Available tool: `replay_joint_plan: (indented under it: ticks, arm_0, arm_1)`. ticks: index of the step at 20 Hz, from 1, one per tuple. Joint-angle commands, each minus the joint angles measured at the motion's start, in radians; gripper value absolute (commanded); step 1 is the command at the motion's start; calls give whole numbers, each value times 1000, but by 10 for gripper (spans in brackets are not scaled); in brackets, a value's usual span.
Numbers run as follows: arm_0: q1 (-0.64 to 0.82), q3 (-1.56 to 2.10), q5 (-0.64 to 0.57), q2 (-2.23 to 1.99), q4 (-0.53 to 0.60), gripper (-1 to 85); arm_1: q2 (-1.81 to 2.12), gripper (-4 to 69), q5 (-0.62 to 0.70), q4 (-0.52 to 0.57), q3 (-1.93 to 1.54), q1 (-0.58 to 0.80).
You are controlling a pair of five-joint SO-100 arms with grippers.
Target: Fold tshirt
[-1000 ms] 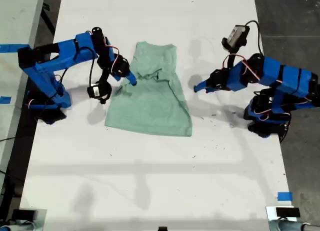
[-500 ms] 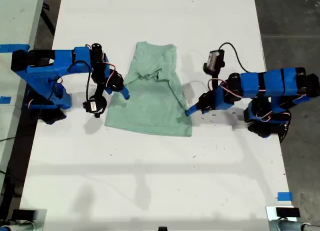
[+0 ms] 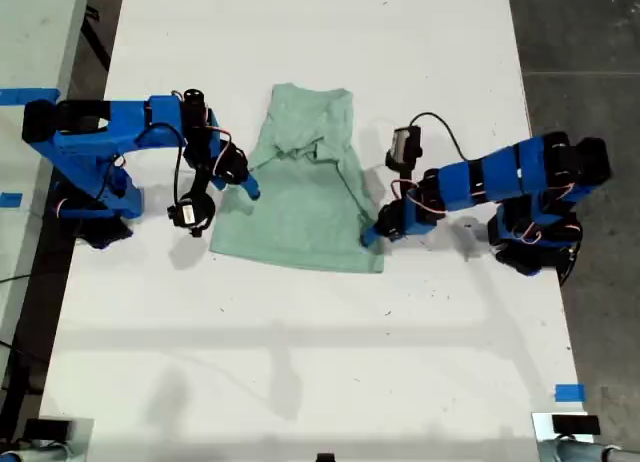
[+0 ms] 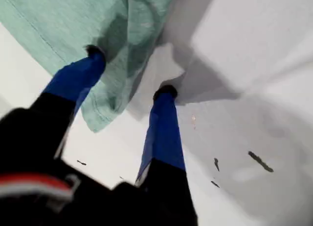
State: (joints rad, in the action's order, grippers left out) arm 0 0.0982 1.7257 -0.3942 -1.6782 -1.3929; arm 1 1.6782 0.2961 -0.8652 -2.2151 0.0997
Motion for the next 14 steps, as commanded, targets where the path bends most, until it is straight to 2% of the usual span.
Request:
replay_joint_plan:
  ticks: [1,4,8,9,14]
  arm_0:
    - [-29,-9,18,-20,17,222]
    - [-35,-8,21,-20,17,211]
    - [-46,0,26,-23,15,206]
    - [-46,5,28,-23,20,206]
    - [-37,3,28,-23,28,207]
  arm_1:
    - [-83,-2,2,-55,78,2]
    - [-97,-11,2,-95,114,-17]
    - [-51,-11,6,-364,305,-77]
    - [-54,-11,8,-399,359,-86]
    - [-221,-11,32,-440,773,-69]
